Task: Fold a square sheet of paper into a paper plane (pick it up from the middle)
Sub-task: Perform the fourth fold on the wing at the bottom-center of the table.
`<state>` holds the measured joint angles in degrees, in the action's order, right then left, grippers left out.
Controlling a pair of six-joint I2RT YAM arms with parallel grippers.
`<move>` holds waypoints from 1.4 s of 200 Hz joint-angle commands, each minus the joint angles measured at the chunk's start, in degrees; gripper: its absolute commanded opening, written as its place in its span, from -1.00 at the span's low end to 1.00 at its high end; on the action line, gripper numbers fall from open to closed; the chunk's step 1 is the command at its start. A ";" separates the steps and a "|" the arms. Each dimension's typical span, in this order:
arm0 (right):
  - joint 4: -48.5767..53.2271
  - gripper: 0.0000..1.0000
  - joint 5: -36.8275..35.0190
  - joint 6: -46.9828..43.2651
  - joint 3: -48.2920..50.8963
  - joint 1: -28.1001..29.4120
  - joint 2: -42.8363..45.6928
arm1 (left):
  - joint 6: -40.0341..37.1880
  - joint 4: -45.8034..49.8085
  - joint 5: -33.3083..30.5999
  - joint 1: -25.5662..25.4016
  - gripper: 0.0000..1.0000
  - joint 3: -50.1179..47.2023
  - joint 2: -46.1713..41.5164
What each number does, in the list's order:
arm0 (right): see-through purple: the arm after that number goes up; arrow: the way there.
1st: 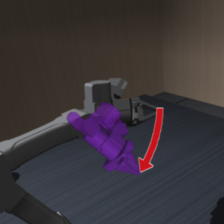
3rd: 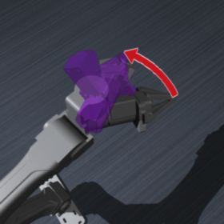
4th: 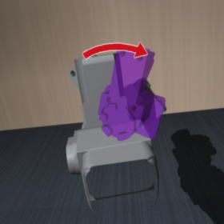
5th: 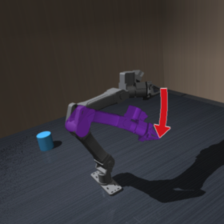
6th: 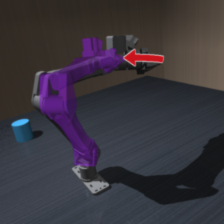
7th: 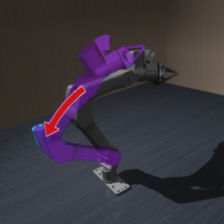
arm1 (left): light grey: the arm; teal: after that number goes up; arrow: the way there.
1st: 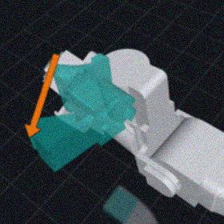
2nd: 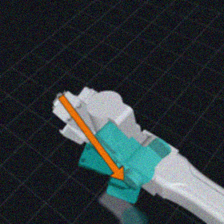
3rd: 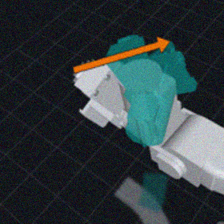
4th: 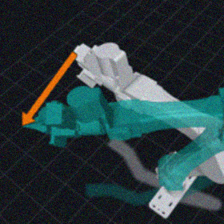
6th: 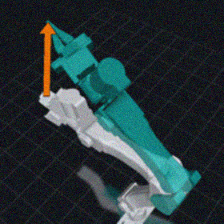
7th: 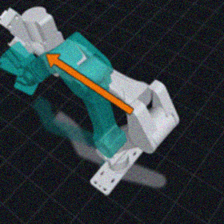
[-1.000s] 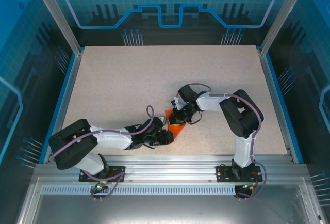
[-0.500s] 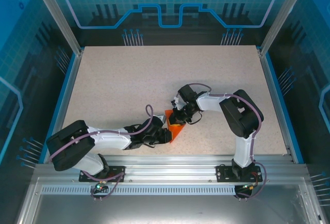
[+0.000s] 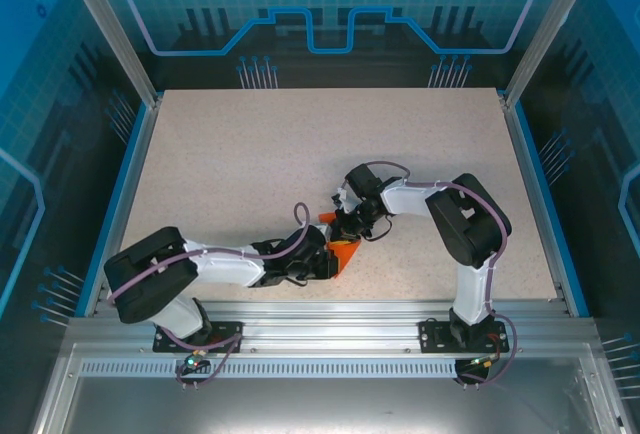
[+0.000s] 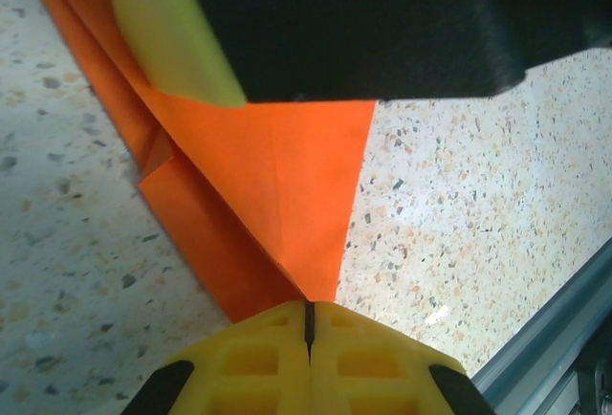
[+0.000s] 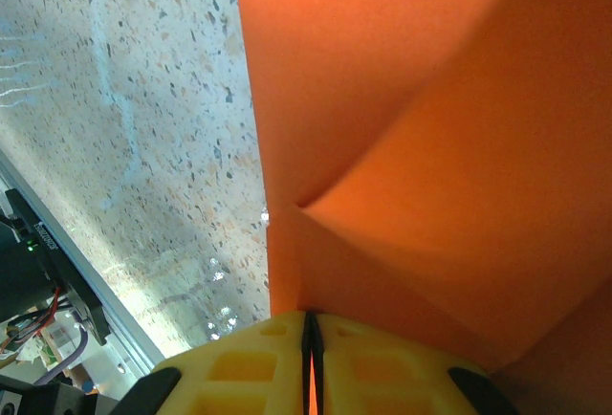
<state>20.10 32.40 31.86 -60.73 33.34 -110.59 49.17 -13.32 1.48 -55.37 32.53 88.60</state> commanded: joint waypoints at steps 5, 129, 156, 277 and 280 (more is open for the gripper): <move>2.23 -0.76 -3.31 -0.59 1.04 -0.47 -0.26 | -1.35 1.42 1.43 -1.31 -0.97 2.02 2.60; 2.58 -0.76 -3.12 -0.92 0.56 -0.47 -0.39 | 6.48 -2.33 -0.78 -2.08 -0.75 -4.77 -1.18; 2.64 -0.75 -3.05 -0.85 0.57 -0.47 -0.42 | 6.89 -2.50 -0.07 -2.20 -0.73 -5.25 -2.07; 2.75 -0.77 -3.05 -1.14 0.37 -0.39 -0.34 | 2.12 4.84 -6.88 -1.58 -0.46 -1.98 -15.76; 2.75 -0.77 -3.05 -1.11 0.37 -0.38 -0.30 | 1.82 4.59 -6.64 -1.58 -0.46 -1.37 -15.09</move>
<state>20.21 32.42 31.64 -60.73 33.34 -110.59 55.29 -10.28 -4.71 -57.17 27.27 71.05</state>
